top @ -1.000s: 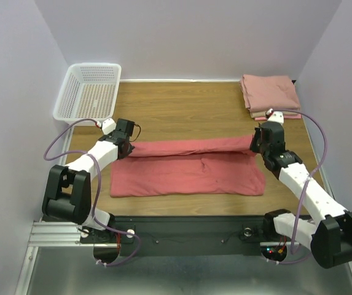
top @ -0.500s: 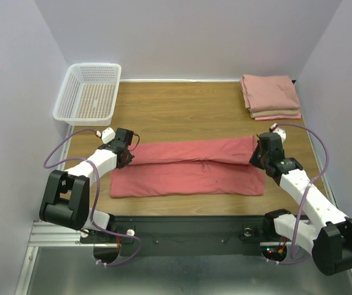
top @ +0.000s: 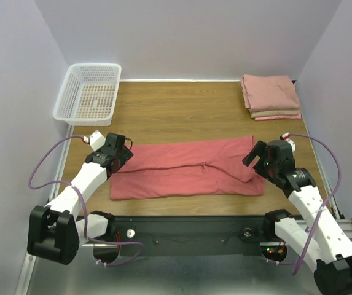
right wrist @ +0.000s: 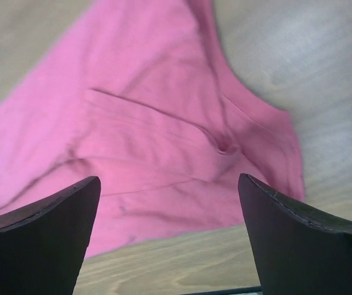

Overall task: Fold and stack the t-shirts
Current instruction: Fold the tshirt

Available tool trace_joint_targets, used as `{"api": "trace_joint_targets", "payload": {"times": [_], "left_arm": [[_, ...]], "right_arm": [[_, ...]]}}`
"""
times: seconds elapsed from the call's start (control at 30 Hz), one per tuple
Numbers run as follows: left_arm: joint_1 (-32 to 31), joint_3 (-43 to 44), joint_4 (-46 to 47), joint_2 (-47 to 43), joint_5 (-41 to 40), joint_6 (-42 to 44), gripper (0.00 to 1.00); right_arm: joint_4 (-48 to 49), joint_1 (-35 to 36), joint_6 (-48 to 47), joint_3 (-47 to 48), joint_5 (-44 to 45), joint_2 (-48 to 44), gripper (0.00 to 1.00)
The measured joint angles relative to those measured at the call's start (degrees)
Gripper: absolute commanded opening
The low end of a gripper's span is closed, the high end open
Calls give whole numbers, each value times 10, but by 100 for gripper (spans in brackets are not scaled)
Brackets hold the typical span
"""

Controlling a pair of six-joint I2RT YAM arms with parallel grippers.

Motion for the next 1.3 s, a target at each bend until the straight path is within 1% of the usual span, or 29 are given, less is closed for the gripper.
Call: {"api": "trace_joint_targets", "payload": {"times": [0.07,0.17,0.23,0.33,0.43,0.57,0.67,0.8,1.03,1.17,1.3], "left_arm": [[0,17,-8,-19,0,1,99],[0,39,9,-20,20,12,99],[0,48,28,-6,37,20,98],[0,63,59,44,61,35,98],[0,66,90,113,82,49,98],[0,66,108,175,96,59,98],[0,66,121,198,98,64,98],[7,67,131,203,97,69,98],[57,67,141,204,99,72,98],[68,57,142,192,99,72,98],[68,50,125,177,98,67,98]], "right_arm": [[4,0,-8,17,-9,3,100],[42,0,-38,37,-70,41,100],[85,0,-52,37,-124,82,100],[148,6,-70,38,-191,179,100],[184,18,-85,44,-214,275,100],[205,26,-107,61,-216,340,100],[227,30,-119,78,-220,368,100],[250,42,-132,80,-233,391,100],[269,59,-152,70,-280,395,100],[276,59,-163,53,-321,383,100],[276,60,-174,30,-389,353,100]]}}
